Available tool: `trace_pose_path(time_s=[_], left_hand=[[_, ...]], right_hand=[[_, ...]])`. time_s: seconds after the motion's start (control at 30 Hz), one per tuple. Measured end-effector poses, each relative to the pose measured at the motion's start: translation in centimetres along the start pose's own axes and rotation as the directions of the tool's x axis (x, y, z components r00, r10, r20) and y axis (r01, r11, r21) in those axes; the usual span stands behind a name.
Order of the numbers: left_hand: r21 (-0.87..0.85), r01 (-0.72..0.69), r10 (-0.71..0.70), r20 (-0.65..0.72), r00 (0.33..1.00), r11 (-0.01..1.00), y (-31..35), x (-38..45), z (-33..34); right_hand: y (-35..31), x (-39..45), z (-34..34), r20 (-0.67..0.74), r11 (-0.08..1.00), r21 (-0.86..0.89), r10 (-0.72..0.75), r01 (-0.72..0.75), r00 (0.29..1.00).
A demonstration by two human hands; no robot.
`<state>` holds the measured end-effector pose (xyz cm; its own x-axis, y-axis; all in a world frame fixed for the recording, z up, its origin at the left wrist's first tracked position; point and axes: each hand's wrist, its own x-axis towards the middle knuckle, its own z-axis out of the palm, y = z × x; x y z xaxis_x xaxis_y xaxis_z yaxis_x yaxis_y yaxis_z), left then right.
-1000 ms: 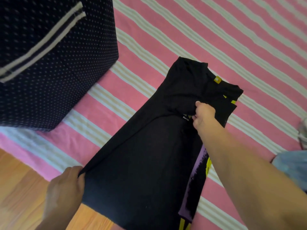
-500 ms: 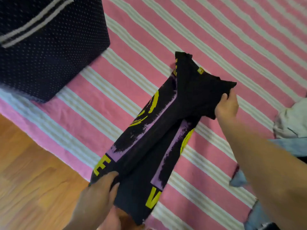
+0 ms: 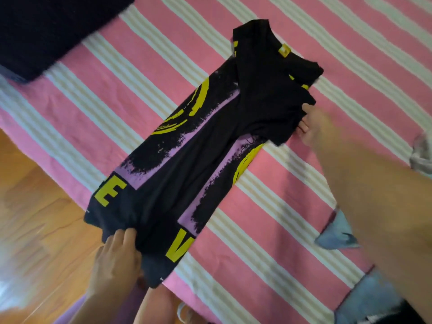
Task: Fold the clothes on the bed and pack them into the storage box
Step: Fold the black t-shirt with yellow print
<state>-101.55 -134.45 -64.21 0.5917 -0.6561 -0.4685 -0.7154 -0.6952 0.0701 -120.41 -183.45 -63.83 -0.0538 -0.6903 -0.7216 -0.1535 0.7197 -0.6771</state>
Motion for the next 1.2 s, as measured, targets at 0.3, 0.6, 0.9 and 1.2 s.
trace_pose_path(time_s=[0.3, 0.6, 0.9, 1.2], left_hand=[[-0.233, 0.026, -0.065, -0.164, 0.984, 0.972, -0.8, -3.4, -1.2], [-0.235, -0.137, 0.072, -0.267, 0.961, 0.962, -1.5, -3.9, -1.9], [-0.001, -0.178, 0.177, -0.100, 0.979, 0.984, 1.0, -3.7, 2.5], [0.000, -0.135, 0.134, -0.104, 0.985, 0.991, 0.9, -3.7, 2.0]], right_hand=[[-2.6, 0.2, 0.1, -0.207, 0.979, -0.115, -0.187, 0.166, 0.960], [-4.5, 2.1, 0.1, -0.361, 0.790, -0.444, -0.589, 0.423, 0.723], [2.5, 1.2, -1.4, -0.200, 0.877, -0.408, -0.356, 0.253, 0.913], [4.8, 1.7, -0.1, -0.227, 0.850, -0.361, -0.479, 0.383, 0.848]])
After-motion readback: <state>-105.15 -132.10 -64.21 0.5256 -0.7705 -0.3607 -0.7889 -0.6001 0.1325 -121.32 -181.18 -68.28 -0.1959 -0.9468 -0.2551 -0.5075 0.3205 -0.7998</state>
